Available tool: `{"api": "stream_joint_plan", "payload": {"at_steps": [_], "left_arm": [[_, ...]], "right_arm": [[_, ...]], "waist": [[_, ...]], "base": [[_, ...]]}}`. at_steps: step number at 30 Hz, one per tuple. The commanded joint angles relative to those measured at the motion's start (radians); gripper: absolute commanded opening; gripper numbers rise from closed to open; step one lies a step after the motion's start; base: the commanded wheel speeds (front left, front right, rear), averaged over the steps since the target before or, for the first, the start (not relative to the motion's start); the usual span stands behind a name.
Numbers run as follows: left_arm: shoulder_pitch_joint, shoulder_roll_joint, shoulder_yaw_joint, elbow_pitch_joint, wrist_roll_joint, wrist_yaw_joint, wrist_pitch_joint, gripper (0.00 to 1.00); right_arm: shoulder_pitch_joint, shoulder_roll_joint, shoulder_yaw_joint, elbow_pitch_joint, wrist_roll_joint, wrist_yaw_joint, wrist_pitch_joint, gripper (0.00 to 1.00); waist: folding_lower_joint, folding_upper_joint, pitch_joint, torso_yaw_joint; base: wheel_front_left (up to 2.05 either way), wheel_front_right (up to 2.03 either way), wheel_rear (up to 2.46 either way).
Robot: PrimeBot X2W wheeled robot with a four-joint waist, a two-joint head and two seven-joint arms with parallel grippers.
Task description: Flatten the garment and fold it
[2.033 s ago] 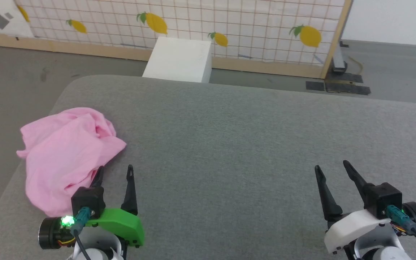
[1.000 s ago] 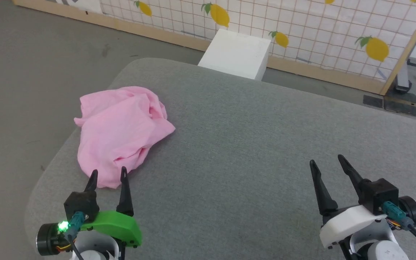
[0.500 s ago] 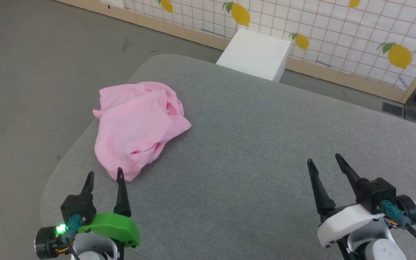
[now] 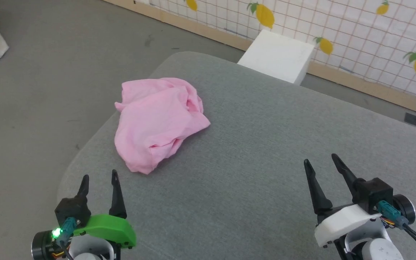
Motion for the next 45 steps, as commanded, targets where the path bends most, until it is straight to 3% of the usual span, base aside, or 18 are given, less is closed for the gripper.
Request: {"api": "stream_joint_plan", "payload": {"at_steps": [1,23,29,32,38,40,45], "left_arm": [[-0.002,0.009,-0.003,0.005,-0.018,0.007,-0.01,1.0],[0.009,0.039,-0.026,0.001,-0.086,0.055,-0.047,1.0],[-0.022,0.057,-0.053,0.0,-0.115,0.023,-0.042,1.0],[-0.072,0.068,-0.064,0.018,-0.143,-0.015,-0.033,1.0],[-0.196,0.091,-0.059,0.083,-0.193,-0.077,0.022,1.0],[-0.262,0.102,-0.067,0.123,-0.22,-0.112,0.078,1.0],[-0.356,0.114,-0.071,0.199,-0.278,-0.161,0.192,1.0]], "right_arm": [[-0.022,0.001,0.002,0.006,0.007,-0.001,-0.011,1.0],[-0.04,0.002,0.019,0.03,0.024,-0.001,-0.037,1.0],[-0.054,0.002,0.03,0.039,0.025,-0.001,-0.041,1.0],[-0.077,0.002,0.043,0.035,0.018,-0.002,-0.037,1.0],[-0.138,0.002,0.082,0.015,-0.003,-0.002,-0.021,1.0],[-0.153,0.002,0.078,0.006,-0.02,-0.002,-0.014,1.0],[-0.185,0.002,0.057,-0.012,-0.048,-0.002,-0.008,1.0]], "waist": [[0.0,0.0,0.0,0.015],[0.0,0.0,0.008,0.113],[0.0,0.0,0.029,0.116],[0.0,0.0,0.062,0.086],[0.0,0.0,0.171,-0.053],[0.0,0.0,0.235,-0.118],[0.0,0.0,0.338,-0.205]], "base": [[0.0,0.0,0.0],[0.0,0.0,0.0],[0.0,0.0,0.0],[0.0,0.0,0.0],[0.0,0.0,0.0],[0.0,0.0,0.0],[0.0,0.0,0.0]]}}
